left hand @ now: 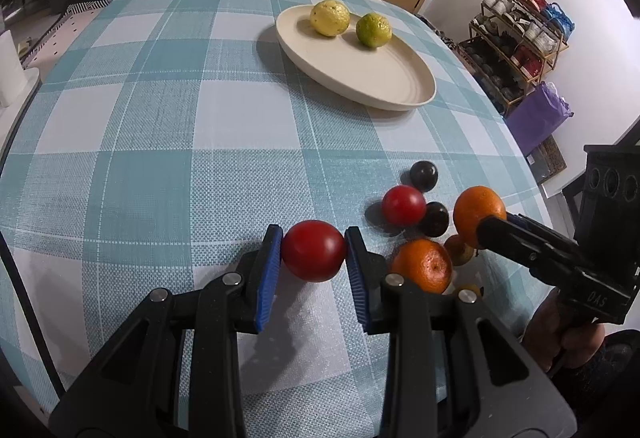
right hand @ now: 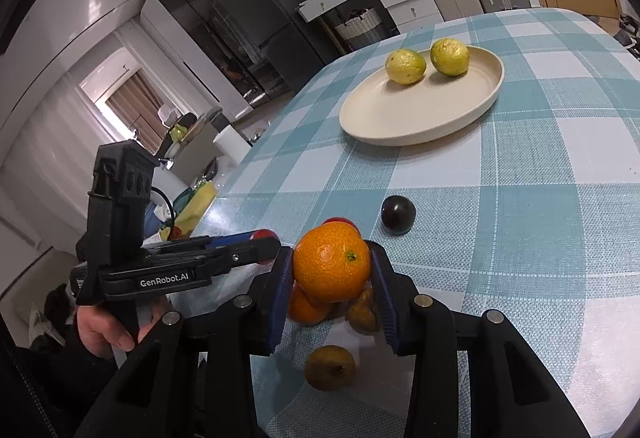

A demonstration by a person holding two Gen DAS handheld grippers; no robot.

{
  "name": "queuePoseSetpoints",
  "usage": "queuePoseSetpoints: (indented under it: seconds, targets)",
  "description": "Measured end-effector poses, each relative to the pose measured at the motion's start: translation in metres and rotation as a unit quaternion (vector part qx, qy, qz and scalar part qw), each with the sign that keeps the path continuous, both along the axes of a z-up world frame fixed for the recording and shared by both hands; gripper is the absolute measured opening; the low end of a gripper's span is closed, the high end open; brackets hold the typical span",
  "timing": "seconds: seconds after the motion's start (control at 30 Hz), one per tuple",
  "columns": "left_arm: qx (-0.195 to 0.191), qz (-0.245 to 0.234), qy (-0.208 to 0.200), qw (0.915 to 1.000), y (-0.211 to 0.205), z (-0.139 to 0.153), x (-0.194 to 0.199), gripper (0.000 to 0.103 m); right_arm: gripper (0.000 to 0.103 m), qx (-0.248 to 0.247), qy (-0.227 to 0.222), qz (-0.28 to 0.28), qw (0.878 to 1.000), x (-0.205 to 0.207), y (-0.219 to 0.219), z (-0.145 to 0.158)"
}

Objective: Organize fruits
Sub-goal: 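Close the left tool on a red tomato while the right tool grasps an orange, then carry the tomato and orange onto the cream plate and open both tools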

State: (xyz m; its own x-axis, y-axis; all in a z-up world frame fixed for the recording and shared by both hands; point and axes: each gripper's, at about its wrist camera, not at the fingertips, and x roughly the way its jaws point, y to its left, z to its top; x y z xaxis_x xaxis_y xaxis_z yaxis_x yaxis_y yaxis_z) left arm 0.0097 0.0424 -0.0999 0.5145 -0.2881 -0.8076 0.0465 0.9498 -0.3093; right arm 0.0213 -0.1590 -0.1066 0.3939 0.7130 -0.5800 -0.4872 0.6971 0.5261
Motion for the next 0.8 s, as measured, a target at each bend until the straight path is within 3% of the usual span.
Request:
queuePoseSetpoints:
  seconds: [0.37, 0.8]
  targets:
    - [-0.005, -0.008, -0.028, 0.9996, 0.002, 0.033, 0.028, 0.029, 0.039, 0.008, -0.039, -0.008, 0.999, 0.008, -0.010, 0.028]
    - [-0.018, -0.004, -0.054, 0.9984, 0.008, 0.063, 0.116, 0.029, 0.039, 0.004, -0.069, -0.018, 0.997, 0.067, -0.010, 0.056]
